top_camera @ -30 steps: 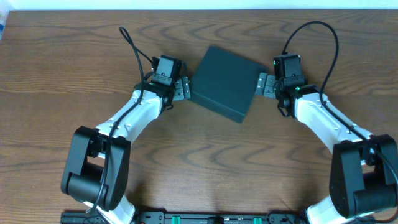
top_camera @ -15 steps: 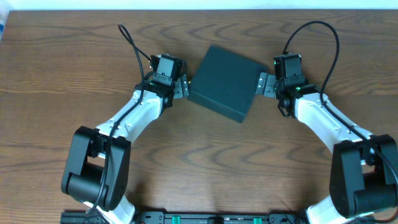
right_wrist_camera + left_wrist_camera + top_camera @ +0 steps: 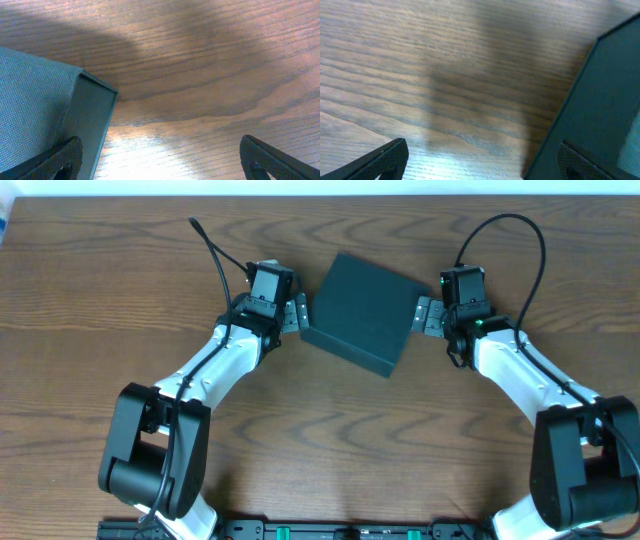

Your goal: Pack container

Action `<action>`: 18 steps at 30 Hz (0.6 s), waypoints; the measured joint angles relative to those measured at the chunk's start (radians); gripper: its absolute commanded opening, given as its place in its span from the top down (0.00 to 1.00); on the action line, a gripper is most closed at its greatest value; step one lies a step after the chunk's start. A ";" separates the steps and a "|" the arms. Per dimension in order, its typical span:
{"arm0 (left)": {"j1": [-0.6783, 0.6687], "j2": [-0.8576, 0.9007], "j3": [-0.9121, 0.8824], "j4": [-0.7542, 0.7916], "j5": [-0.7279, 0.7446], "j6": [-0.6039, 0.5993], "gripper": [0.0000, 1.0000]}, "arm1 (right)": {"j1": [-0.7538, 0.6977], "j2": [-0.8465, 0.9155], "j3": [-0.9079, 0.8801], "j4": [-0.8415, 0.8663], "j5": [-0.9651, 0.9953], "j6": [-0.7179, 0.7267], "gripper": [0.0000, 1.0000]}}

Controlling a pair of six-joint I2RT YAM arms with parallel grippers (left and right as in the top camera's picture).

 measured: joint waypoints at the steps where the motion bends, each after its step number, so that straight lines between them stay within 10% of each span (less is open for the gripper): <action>1: 0.000 0.000 0.000 -0.004 0.010 -0.003 0.04 | 0.000 0.000 0.000 0.000 0.000 0.000 0.01; 18: -0.056 -0.020 0.000 -0.117 0.111 -0.119 0.04 | -0.010 0.000 0.000 0.067 0.040 0.000 0.01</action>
